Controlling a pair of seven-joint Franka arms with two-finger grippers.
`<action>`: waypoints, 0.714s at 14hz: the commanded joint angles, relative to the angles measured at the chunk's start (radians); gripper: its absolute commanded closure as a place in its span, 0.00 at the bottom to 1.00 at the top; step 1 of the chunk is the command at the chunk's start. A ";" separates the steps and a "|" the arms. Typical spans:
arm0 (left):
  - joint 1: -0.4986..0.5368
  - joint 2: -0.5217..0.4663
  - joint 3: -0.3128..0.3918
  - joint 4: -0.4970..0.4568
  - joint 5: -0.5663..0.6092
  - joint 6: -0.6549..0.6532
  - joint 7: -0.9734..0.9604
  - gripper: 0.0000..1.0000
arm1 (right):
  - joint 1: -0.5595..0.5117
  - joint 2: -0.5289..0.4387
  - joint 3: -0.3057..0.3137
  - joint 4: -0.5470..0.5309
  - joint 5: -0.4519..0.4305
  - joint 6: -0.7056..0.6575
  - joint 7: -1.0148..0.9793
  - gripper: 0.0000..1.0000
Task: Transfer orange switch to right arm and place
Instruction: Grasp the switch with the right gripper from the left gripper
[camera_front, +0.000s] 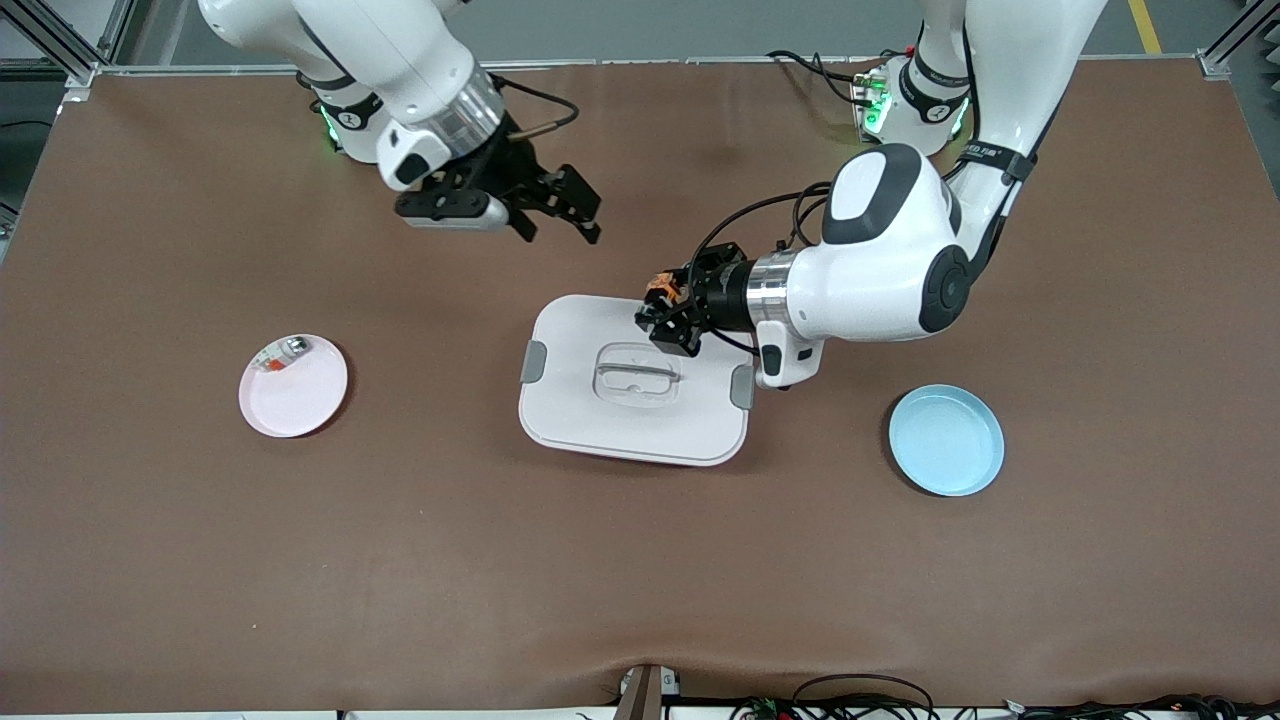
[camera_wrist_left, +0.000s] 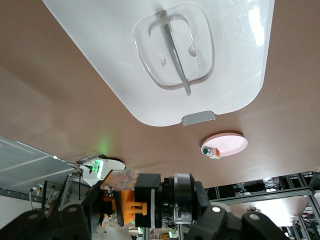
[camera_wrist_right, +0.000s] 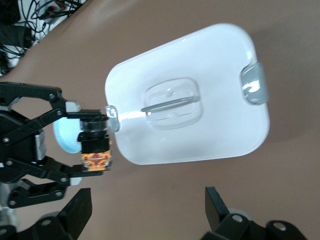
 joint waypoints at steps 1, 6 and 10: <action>-0.010 0.026 0.002 0.030 -0.025 0.010 -0.023 1.00 | 0.006 0.056 -0.015 0.006 0.085 0.089 0.000 0.00; -0.011 0.041 0.002 0.037 -0.026 0.036 -0.040 1.00 | 0.004 0.164 -0.017 0.084 0.143 0.176 -0.003 0.00; -0.021 0.047 0.002 0.037 -0.026 0.041 -0.040 1.00 | 0.038 0.225 -0.017 0.144 0.141 0.205 -0.005 0.00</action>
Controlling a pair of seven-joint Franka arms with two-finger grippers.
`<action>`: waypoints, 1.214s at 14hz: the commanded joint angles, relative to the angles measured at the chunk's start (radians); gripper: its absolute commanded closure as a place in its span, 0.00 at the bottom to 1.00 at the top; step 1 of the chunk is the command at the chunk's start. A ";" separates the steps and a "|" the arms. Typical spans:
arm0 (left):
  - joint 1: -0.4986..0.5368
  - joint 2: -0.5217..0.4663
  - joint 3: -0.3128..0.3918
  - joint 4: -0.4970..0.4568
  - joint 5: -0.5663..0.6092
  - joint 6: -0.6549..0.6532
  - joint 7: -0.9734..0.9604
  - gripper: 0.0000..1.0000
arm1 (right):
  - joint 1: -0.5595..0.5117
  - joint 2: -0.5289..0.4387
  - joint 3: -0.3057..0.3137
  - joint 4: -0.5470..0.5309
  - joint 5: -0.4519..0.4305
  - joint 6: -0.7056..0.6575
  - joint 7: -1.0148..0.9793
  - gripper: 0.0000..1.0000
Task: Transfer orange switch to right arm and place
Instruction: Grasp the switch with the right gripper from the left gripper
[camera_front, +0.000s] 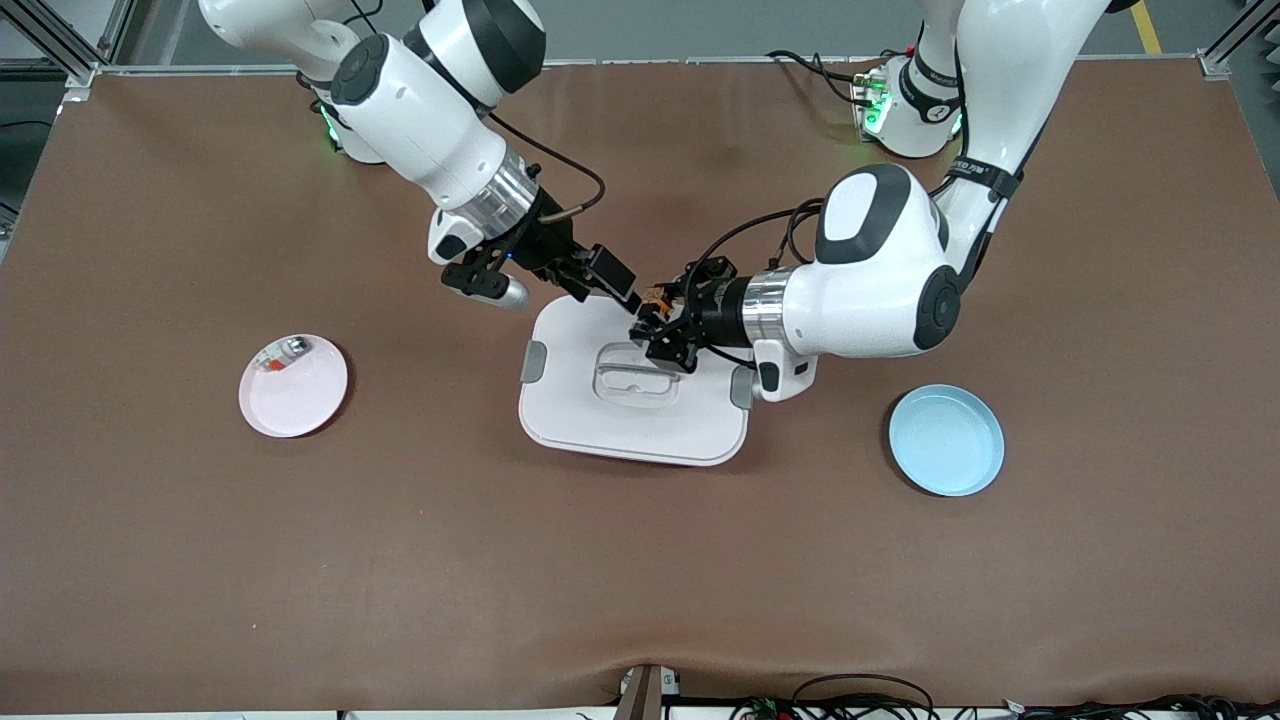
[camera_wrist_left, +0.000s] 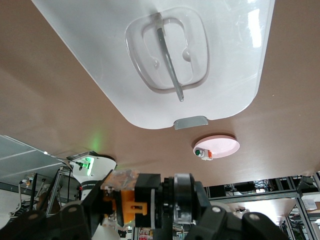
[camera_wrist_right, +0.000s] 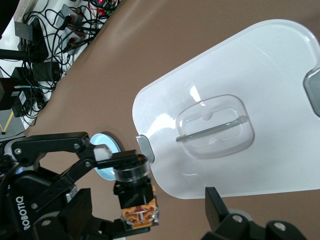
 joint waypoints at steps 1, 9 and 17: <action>-0.015 0.016 0.003 0.027 -0.017 0.014 -0.020 1.00 | 0.034 0.059 -0.007 0.068 0.017 0.020 -0.006 0.00; -0.016 0.016 0.002 0.039 -0.017 0.018 -0.023 1.00 | 0.044 0.098 -0.007 0.069 0.017 0.008 -0.153 0.00; -0.016 0.018 0.003 0.041 -0.016 0.018 -0.022 1.00 | 0.046 0.107 -0.007 0.077 0.027 0.016 -0.142 0.94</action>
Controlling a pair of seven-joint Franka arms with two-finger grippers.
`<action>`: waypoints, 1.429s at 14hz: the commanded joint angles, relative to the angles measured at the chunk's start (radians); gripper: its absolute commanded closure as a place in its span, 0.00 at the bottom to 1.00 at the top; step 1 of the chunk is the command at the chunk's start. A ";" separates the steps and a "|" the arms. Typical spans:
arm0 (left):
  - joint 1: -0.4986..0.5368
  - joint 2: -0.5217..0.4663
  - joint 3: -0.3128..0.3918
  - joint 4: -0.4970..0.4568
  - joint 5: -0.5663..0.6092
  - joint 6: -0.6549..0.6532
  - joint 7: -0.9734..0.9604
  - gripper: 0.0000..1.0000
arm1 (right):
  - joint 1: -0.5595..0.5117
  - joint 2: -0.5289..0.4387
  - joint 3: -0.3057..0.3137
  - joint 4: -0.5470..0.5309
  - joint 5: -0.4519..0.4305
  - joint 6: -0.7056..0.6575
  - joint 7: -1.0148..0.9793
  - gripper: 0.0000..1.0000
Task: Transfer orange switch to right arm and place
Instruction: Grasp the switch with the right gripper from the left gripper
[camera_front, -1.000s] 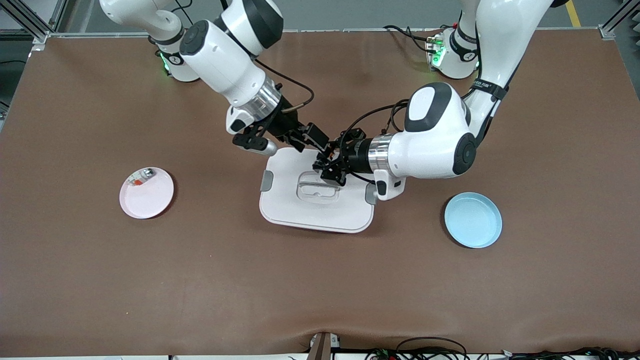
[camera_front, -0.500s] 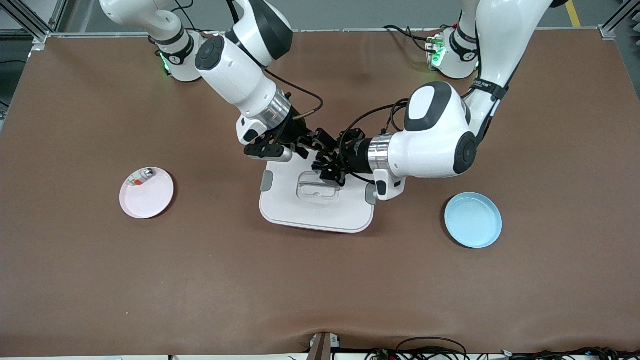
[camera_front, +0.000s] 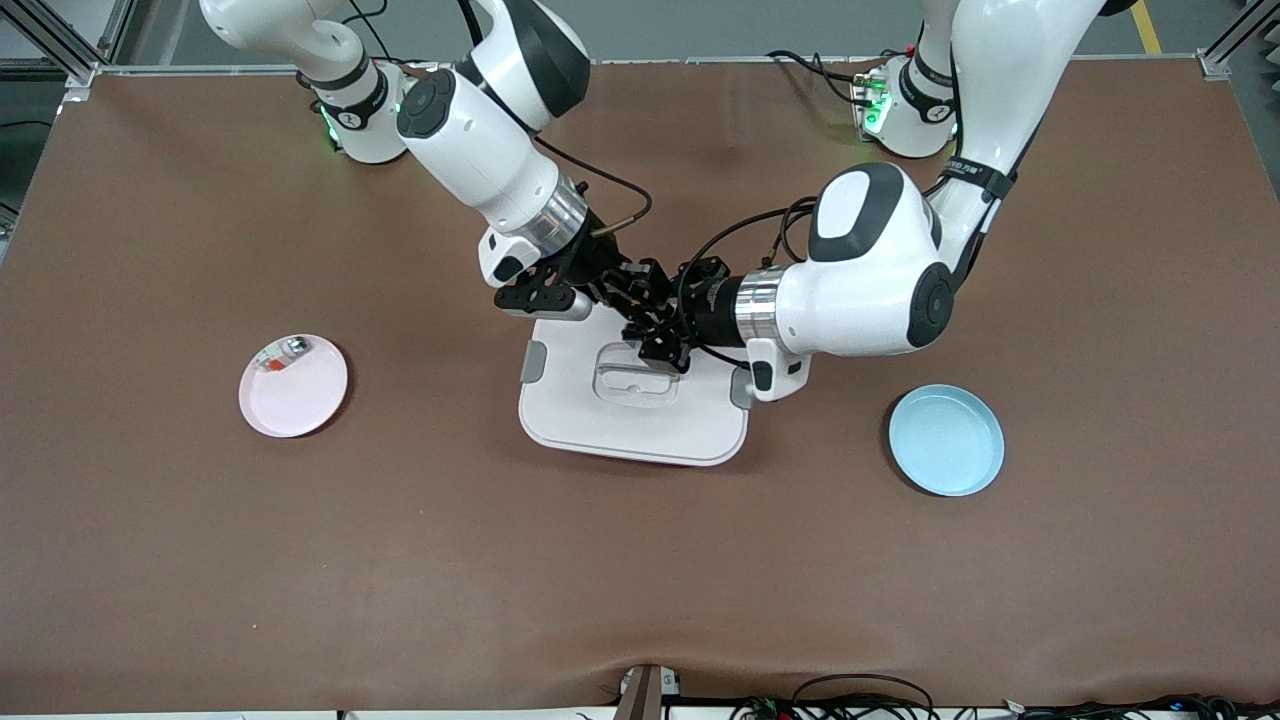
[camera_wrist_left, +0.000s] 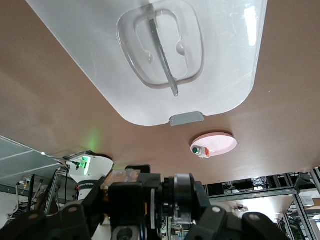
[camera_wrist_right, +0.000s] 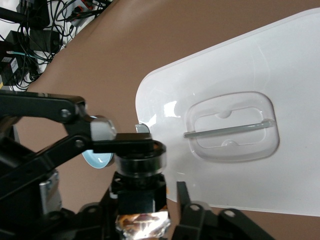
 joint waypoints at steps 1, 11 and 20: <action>-0.005 0.008 0.003 0.024 -0.015 0.002 -0.021 1.00 | 0.005 0.012 -0.009 0.014 0.024 -0.006 -0.008 1.00; 0.001 -0.006 0.010 0.041 -0.001 0.002 -0.011 0.00 | -0.002 0.011 -0.009 0.019 0.024 -0.018 -0.014 1.00; 0.024 -0.079 0.129 0.096 0.308 -0.007 0.025 0.00 | -0.131 -0.122 -0.023 0.163 -0.053 -0.644 -0.309 1.00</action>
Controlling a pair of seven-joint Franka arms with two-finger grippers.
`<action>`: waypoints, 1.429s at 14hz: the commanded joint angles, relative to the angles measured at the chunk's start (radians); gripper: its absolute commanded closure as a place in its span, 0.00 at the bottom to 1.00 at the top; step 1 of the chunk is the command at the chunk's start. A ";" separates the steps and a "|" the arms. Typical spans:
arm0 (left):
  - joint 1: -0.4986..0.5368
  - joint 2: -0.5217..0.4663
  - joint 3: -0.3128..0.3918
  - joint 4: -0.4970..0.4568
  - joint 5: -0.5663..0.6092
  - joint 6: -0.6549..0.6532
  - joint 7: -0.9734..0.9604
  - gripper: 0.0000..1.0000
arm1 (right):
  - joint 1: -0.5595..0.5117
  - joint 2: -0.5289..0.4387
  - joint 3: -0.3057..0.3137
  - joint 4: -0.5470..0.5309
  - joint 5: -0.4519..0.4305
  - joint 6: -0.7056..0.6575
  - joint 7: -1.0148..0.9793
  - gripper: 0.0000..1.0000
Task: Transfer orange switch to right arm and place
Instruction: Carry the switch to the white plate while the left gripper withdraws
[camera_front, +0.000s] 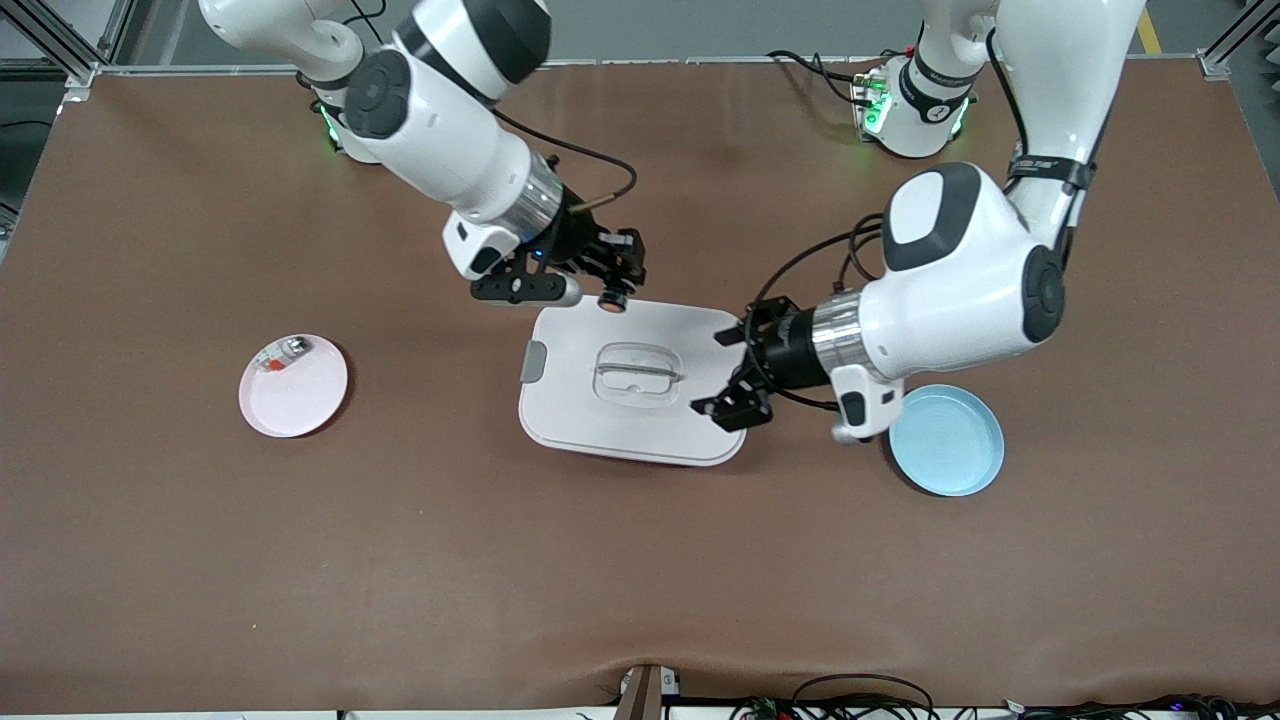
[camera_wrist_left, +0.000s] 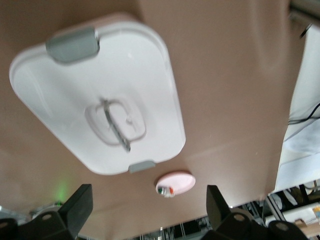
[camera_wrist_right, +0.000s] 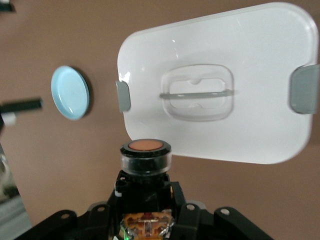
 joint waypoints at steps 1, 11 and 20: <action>0.015 -0.048 0.017 -0.007 0.170 -0.019 0.054 0.00 | -0.080 -0.109 0.005 -0.006 -0.120 -0.208 -0.197 1.00; 0.237 -0.070 0.017 -0.018 0.548 -0.219 0.529 0.00 | -0.505 -0.303 0.002 -0.172 -0.458 -0.447 -1.388 1.00; 0.299 -0.114 0.017 -0.015 0.688 -0.304 0.829 0.00 | -0.665 -0.279 0.002 -0.581 -0.535 0.165 -1.924 1.00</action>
